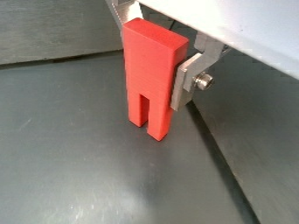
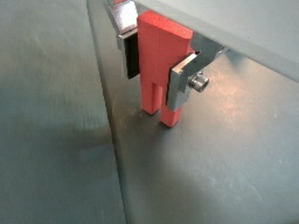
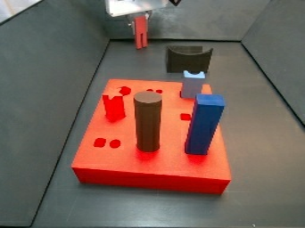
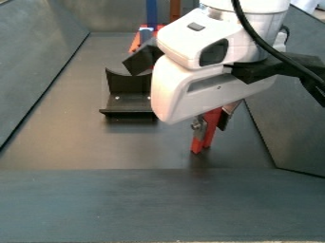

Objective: Pick up the double-square object. Move up. Move to above the board. Insert the double-square object.
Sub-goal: Pick up the double-square object, then move up.

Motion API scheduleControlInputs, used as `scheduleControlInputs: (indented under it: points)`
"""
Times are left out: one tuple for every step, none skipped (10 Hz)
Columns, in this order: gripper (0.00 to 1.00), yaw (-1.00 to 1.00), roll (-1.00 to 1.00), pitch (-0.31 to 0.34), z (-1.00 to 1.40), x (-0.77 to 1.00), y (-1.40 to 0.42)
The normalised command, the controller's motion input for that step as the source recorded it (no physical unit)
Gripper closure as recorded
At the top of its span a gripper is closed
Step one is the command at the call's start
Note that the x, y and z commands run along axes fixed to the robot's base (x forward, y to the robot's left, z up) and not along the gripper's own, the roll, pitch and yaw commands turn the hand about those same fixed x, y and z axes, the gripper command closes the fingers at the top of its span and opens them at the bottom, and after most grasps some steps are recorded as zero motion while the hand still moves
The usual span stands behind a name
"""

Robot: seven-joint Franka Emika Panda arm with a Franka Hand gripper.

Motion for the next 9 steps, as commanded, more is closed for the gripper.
scheduleControlInputs:
  points:
    - [1.0,0.0,0.0,0.0,0.0,0.0,0.0]
    - [1.0,0.0,0.0,0.0,0.0,0.0,0.0]
    - [1.0,0.0,0.0,0.0,0.0,0.0,0.0]
    - [1.0,0.0,0.0,0.0,0.0,0.0,0.0]
    - [1.0,0.0,0.0,0.0,0.0,0.0,0.0]
    - [1.0,0.0,0.0,0.0,0.83,0.0,0.0]
    - [1.0,-0.03,0.01,-0.005,0.84,-0.01,0.05]
    - [1.0,-0.03,0.02,0.021,0.75,-0.03,0.04]
    - [1.0,-0.04,0.05,0.046,0.58,-0.03,0.01]
